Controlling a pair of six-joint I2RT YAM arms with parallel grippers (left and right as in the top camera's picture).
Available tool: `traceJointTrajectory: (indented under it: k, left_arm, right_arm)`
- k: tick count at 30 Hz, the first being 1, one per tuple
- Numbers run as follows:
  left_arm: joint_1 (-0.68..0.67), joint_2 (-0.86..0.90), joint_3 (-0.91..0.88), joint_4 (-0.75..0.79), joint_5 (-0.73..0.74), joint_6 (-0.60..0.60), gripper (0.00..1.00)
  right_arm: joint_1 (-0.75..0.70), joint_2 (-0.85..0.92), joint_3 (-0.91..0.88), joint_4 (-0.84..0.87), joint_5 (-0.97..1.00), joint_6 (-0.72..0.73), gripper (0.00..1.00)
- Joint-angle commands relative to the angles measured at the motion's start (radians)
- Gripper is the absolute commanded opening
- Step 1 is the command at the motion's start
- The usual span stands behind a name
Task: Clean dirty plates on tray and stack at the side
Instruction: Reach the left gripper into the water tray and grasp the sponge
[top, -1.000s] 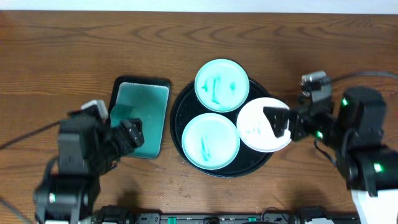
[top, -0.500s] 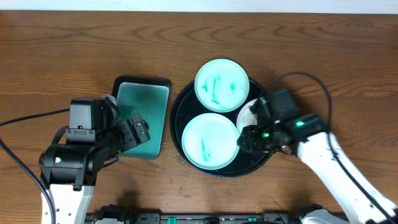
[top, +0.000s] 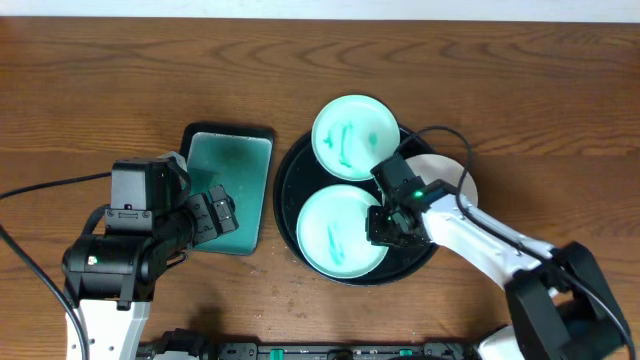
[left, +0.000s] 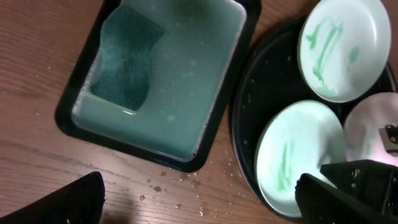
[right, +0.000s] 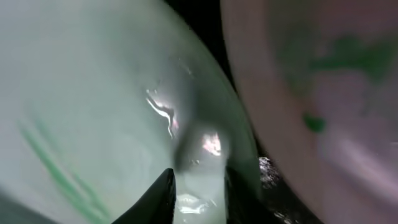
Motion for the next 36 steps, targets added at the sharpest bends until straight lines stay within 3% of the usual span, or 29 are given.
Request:
traceJointTrajectory:
  k: [1,4,7,10,20,30,33,36]
  left_arm:
    - [-0.005,0.002,0.026,0.001,-0.062,0.032,0.98]
    - [-0.005,0.014,0.026,0.002,-0.062,0.032,0.98]
    - [-0.005,0.029,0.026,0.001,-0.061,0.032,0.98]
    - [-0.005,0.043,0.026,0.002,-0.061,0.032,0.98]
    - [-0.005,0.047,0.026,-0.01,-0.061,0.032,0.98]
    - [-0.005,0.047,0.026,-0.022,-0.06,0.031,0.98]
    - [-0.005,0.047,0.026,-0.03,-0.06,0.032,0.98]
    - [-0.005,0.047,0.026,-0.029,-0.061,0.032,0.98]
  right_arm:
    - [-0.002,0.019,-0.007,0.031,0.07,0.069,0.2]
    - [-0.003,0.018,0.001,0.037,0.065,0.04,0.22]
    - [-0.003,0.005,0.021,0.034,0.025,-0.119,0.33]
    - [-0.004,-0.048,0.052,-0.006,0.021,-0.206,0.35]
    - [-0.007,-0.214,0.078,-0.193,0.14,-0.171,0.32]
    - [-0.006,-0.051,-0.011,-0.043,0.138,-0.08,0.31]
    - [-0.006,0.009,-0.011,-0.001,0.114,-0.08,0.28]
    - [-0.008,0.053,-0.008,0.016,0.106,-0.068,0.05]
